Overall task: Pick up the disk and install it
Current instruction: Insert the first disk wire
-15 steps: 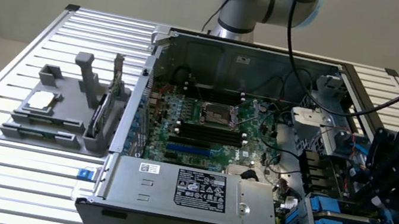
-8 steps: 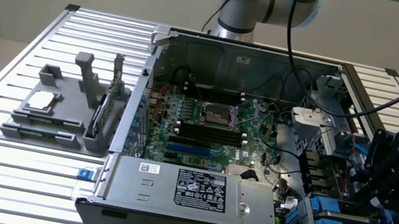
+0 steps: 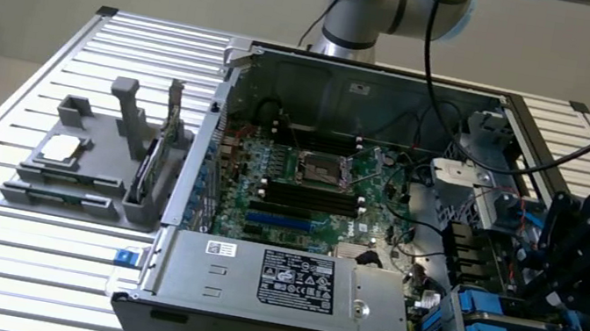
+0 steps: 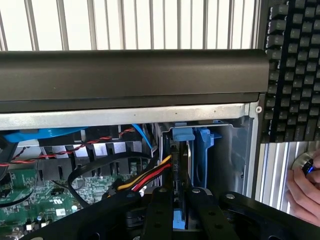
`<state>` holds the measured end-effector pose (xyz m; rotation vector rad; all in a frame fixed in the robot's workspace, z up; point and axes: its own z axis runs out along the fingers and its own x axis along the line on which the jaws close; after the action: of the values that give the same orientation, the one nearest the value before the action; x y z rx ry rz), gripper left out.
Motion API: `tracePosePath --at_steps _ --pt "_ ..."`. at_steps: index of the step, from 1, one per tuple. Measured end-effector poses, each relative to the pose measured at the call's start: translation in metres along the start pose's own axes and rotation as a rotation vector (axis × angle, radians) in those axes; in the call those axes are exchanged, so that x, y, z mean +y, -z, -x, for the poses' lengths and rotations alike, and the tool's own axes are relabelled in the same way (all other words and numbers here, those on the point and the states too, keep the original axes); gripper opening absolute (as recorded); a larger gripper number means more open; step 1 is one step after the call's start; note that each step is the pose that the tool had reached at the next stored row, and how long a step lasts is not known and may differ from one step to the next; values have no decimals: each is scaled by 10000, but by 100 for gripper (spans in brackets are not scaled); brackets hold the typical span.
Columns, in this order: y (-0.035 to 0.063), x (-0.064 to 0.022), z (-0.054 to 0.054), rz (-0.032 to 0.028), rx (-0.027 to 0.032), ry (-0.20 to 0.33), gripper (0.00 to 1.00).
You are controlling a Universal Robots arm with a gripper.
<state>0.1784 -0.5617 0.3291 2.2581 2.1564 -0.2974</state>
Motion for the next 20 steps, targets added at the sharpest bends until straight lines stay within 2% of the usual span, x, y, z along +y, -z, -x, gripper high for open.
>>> tracePosePath --at_steps 8,10,11,15,20 --pt "9 -2 2 -47 8 7 16" --pt "59 -8 9 -63 -1 8 18" --pt "89 -12 13 -71 0 9 25" --pt "198 -31 36 -88 -3 13 25" --pt "215 -84 82 -102 -4 14 25"
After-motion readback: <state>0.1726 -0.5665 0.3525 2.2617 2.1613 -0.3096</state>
